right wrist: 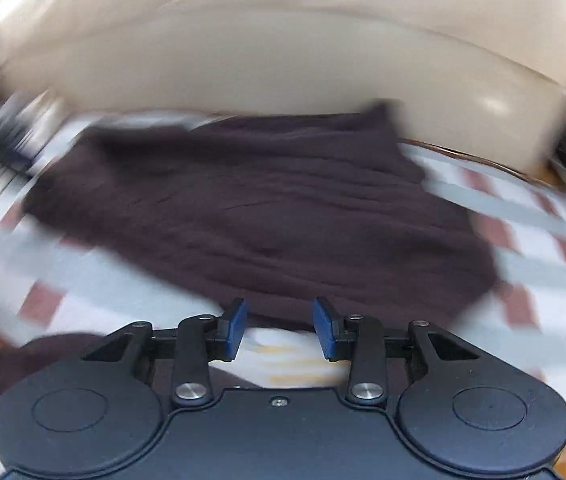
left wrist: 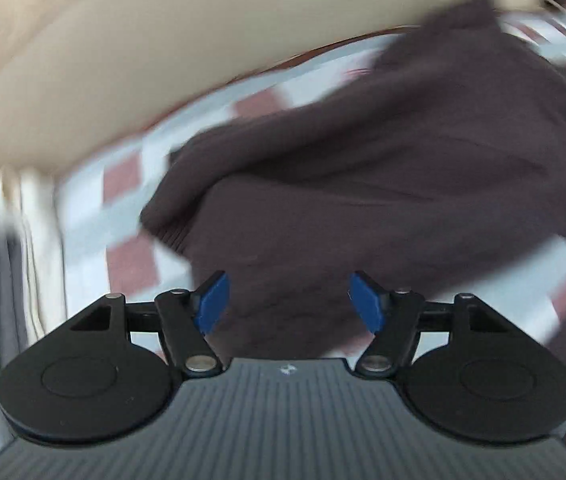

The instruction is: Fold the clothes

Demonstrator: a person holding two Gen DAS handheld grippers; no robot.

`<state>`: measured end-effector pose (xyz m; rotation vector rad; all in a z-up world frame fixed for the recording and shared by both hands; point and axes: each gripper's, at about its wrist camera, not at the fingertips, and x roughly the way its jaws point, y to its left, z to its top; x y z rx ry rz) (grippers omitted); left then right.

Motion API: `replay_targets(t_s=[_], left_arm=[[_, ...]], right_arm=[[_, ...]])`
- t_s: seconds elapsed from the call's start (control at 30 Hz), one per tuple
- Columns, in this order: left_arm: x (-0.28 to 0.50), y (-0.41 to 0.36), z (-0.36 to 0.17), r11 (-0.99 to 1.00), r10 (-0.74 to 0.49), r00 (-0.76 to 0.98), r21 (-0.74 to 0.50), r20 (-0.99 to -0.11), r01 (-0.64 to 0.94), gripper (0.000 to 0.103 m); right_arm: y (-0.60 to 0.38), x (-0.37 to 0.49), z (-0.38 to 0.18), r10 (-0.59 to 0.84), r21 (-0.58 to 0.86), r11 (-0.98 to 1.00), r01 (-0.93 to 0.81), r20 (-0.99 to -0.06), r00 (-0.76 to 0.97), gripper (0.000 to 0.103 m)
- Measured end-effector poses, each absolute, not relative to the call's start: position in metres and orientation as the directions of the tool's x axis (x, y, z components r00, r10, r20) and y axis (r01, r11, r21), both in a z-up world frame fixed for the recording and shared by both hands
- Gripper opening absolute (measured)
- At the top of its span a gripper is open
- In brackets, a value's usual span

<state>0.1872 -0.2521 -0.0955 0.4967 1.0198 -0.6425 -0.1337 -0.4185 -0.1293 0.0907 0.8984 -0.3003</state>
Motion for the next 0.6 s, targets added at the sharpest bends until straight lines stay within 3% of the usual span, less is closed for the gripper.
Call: replay_targets(t_s=[0.1, 0.17, 0.23, 0.43, 0.57, 0.6], left_arm=[[0.22, -0.215, -0.114, 0.839, -0.319, 0.278, -0.134, -0.906, 0.528, 0.067], [0.221, -0.187, -0.124, 0.882, -0.339, 0.271, -0.205, -0.901, 0.424, 0.067], [0.22, -0.166, -0.131, 0.891, -0.375, 0.252, -0.273, -0.892, 0.362, 0.067], [0.231, -0.151, -0.156, 0.836, -0.531, 0.11, -0.499, -0.84, 0.23, 0.067], [0.219, -0.168, -0.156, 0.901, -0.335, 0.215, -0.245, -0.917, 0.358, 0.068], [0.217, -0.173, -0.155, 0.885, -0.338, 0.227, -0.227, -0.913, 0.406, 0.071]], right_arm=[[-0.388, -0.084, -0.143, -0.157, -0.123, 0.988, 0.097, -0.794, 0.587, 0.046], [-0.374, -0.053, -0.158, -0.099, -0.133, 0.991, -0.018, -0.819, 0.565, 0.039], [-0.361, -0.027, -0.17, -0.072, -0.141, 0.986, -0.086, -0.836, 0.545, 0.032], [-0.319, 0.004, -0.187, -0.044, -0.19, 0.961, -0.199, -0.82, 0.57, 0.036], [-0.299, 0.03, -0.203, -0.044, -0.213, 0.947, -0.241, -0.827, 0.561, 0.036], [-0.294, 0.035, -0.206, -0.051, -0.227, 0.942, -0.246, -0.824, 0.564, 0.036]])
